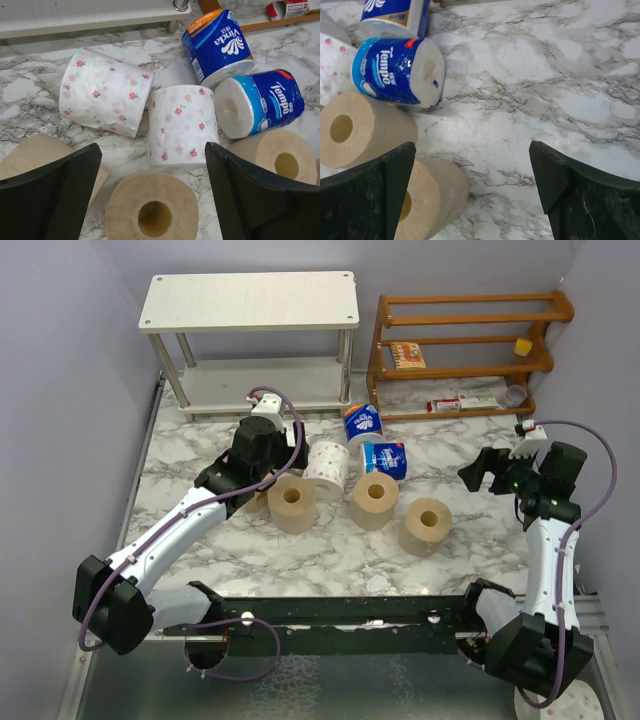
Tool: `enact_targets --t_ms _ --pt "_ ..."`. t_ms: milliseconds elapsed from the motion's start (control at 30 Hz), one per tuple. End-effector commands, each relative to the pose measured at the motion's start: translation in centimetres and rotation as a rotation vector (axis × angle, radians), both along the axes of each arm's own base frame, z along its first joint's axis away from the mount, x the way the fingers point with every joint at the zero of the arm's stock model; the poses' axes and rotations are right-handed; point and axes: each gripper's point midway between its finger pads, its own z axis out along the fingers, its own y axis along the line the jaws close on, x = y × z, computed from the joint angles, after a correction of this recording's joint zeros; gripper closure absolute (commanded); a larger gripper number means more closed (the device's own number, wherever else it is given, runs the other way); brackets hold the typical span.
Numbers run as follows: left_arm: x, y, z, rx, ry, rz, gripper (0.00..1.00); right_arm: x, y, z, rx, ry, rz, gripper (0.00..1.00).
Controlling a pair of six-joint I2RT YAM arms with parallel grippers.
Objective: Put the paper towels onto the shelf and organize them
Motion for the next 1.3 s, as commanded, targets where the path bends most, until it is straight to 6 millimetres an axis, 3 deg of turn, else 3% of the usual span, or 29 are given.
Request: enact_targets --t_ms 0,233,667,767,833,1000,1067,1167,1267 --pt "0.1 -0.2 1.3 -0.028 -0.026 -0.009 0.11 0.7 -2.4 2.0 -0.018 -0.070 -0.182 0.00" --pt "0.2 -0.1 1.2 -0.024 -0.022 -0.007 0.11 0.5 -0.2 0.5 0.007 -0.030 -0.007 0.00" --pt "0.6 0.3 0.8 -0.001 -0.019 0.019 0.12 0.9 -1.3 1.3 0.008 -0.004 -0.089 0.00" --pt "0.8 1.1 0.9 0.033 -0.026 0.053 0.12 -0.3 1.1 1.4 -0.009 -0.081 0.078 0.00" --pt "0.8 1.8 1.3 0.046 -0.046 0.079 0.12 -1.2 2.7 2.5 -0.009 -0.144 0.172 0.00" --pt "0.6 3.1 2.6 0.054 -0.098 0.121 0.12 -1.8 2.5 2.7 -0.050 -0.121 0.187 0.01" --pt "0.5 2.9 2.8 0.044 -0.103 0.110 0.12 -2.4 3.1 1.7 -0.073 -0.075 0.301 0.08" --pt "0.4 2.1 2.8 0.024 -0.091 0.076 0.13 -3.3 3.7 1.1 -0.083 -0.065 0.372 0.01" --pt "0.2 1.7 2.8 0.011 -0.084 0.055 0.13 -3.9 4.7 2.3 -0.078 -0.131 0.412 0.00"
